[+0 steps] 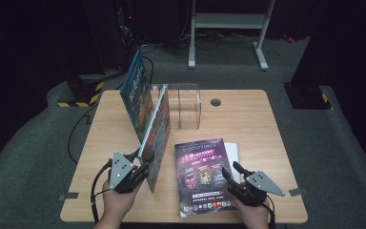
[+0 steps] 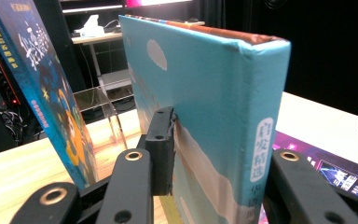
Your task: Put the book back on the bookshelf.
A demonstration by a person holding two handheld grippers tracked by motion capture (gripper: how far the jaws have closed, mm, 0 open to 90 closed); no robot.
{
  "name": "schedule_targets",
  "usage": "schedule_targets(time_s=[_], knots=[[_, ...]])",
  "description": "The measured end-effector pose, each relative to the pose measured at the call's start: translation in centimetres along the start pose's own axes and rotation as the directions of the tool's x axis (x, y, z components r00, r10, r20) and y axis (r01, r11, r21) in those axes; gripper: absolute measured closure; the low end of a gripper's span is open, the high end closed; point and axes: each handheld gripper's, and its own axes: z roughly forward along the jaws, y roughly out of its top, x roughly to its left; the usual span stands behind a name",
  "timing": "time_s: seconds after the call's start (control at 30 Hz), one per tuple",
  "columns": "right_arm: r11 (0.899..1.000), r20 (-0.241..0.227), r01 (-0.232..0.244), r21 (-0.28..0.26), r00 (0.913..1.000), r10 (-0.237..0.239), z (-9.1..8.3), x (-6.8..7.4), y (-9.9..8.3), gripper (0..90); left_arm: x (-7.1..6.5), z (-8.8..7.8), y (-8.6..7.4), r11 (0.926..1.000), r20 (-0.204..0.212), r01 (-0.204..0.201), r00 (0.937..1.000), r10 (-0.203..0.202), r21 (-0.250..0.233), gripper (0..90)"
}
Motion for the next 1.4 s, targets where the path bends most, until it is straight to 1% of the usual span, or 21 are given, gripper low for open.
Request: schedule_targets(time_s=[0.03, 0.13, 0.2, 0.27, 0.37, 0.4, 0.47, 0.5, 0.6, 0.7, 0.8, 1.0, 1.13, 1.2, 1.23, 1.3, 1.4], knots=[[1.000, 0.000, 0.001, 0.001, 1.0000, -0.001, 0.0, 0.0, 0.0, 49.9, 0.1, -0.1, 0.0, 1.0000, 0.000, -0.001, 1.0000, 0.001, 0.004, 64.3], [1.000, 0.000, 0.001, 0.002, 1.0000, -0.001, 0.1, 0.0, -0.1, 49.8, 0.6, -0.2, 0.0, 0.9998, -0.004, 0.021, 0.9998, -0.021, 0.004, 65.0], [1.000, -0.004, 0.000, 0.004, 1.0000, 0.000, 0.1, 0.1, -0.1, 49.8, 0.8, -0.3, -0.1, 0.9996, -0.005, 0.029, 0.9996, -0.029, 0.003, 65.3], [1.000, -0.006, -0.002, 0.007, 1.0000, 0.002, 0.1, 0.2, -0.2, 49.8, 1.0, -0.4, -0.1, 0.9996, -0.012, 0.029, 0.9995, -0.029, 0.003, 65.5], [1.000, -0.005, 0.003, 0.007, 1.0000, -0.003, 0.1, 0.1, -0.2, 49.8, 1.3, -0.7, -0.3, 0.9999, -0.043, 0.014, 0.9990, -0.014, -0.007, 66.6], [1.000, -0.005, 0.001, 0.006, 1.0000, -0.001, 0.1, 0.1, -0.2, 49.9, 1.4, -0.7, -0.3, 0.9998, -0.040, 0.016, 0.9991, -0.016, -0.010, 67.1], [1.000, -0.005, 0.000, 0.006, 1.0000, 0.000, 0.1, 0.1, -0.2, 49.8, 1.7, -0.7, -0.3, 0.9995, -0.015, 0.028, 0.9995, -0.028, -0.012, 67.1], [1.000, -0.006, -0.001, 0.006, 1.0000, 0.001, 0.1, 0.1, -0.2, 49.8, 1.8, -0.8, -0.3, 0.9996, -0.010, 0.027, 0.9996, -0.027, -0.009, 67.1], [1.000, -0.003, -0.003, 0.002, 1.0000, 0.003, 0.1, 0.1, -0.1, 49.8, 1.9, -0.8, -0.3, 0.9996, -0.016, 0.029, 0.9995, -0.029, -0.009, 67.4], [1.000, -0.003, -0.005, 0.003, 1.0000, 0.005, 0.1, 0.1, -0.2, 49.8, 2.1, -0.8, -0.4, 0.9986, -0.012, 0.051, 0.9986, -0.051, -0.014, 67.7], [1.000, -0.006, -0.002, 0.005, 1.0000, 0.002, 0.1, 0.1, -0.2, 49.8, 2.3, -0.9, -0.3, 0.9983, -0.016, 0.057, 0.9982, -0.058, -0.010, 69.0], [1.000, -0.004, -0.002, 0.005, 1.0000, 0.002, 0.1, 0.1, -0.2, 49.7, 3.1, -1.0, -0.3, 0.9965, 0.006, 0.083, 0.9965, -0.083, -0.004, 73.0], [1.000, -0.004, 0.001, 0.009, 1.0000, -0.001, 0.1, 0.1, -0.2, 49.6, 3.4, -1.1, -0.2, 0.9965, -0.005, 0.083, 0.9965, -0.083, 0.002, 73.2], [1.000, -0.004, -0.001, 0.010, 1.0000, 0.001, 0.1, 0.1, -0.2, 49.3, 3.7, -1.2, -0.2, 0.9950, -0.017, 0.099, 0.9950, -0.099, 0.011, 74.0], [1.000, -0.005, -0.005, 0.010, 1.0000, 0.005, 0.1, 0.1, -0.2, 49.3, 3.8, -1.2, -0.1, 0.9949, -0.021, 0.100, 0.9948, -0.100, 0.014, 74.2], [1.000, -0.003, -0.014, 0.008, 0.9999, 0.014, 0.0, 0.1, -0.2, 49.3, 3.8, -1.3, -0.1, 0.9956, -0.033, 0.093, 0.9952, -0.092, 0.017, 74.8], [1.000, -0.003, -0.013, 0.004, 0.9999, 0.013, -0.1, 0.0, -0.2, 49.3, 3.7, -1.3, -0.1, 0.9955, -0.049, 0.092, 0.9946, -0.091, 0.023, 75.6]])
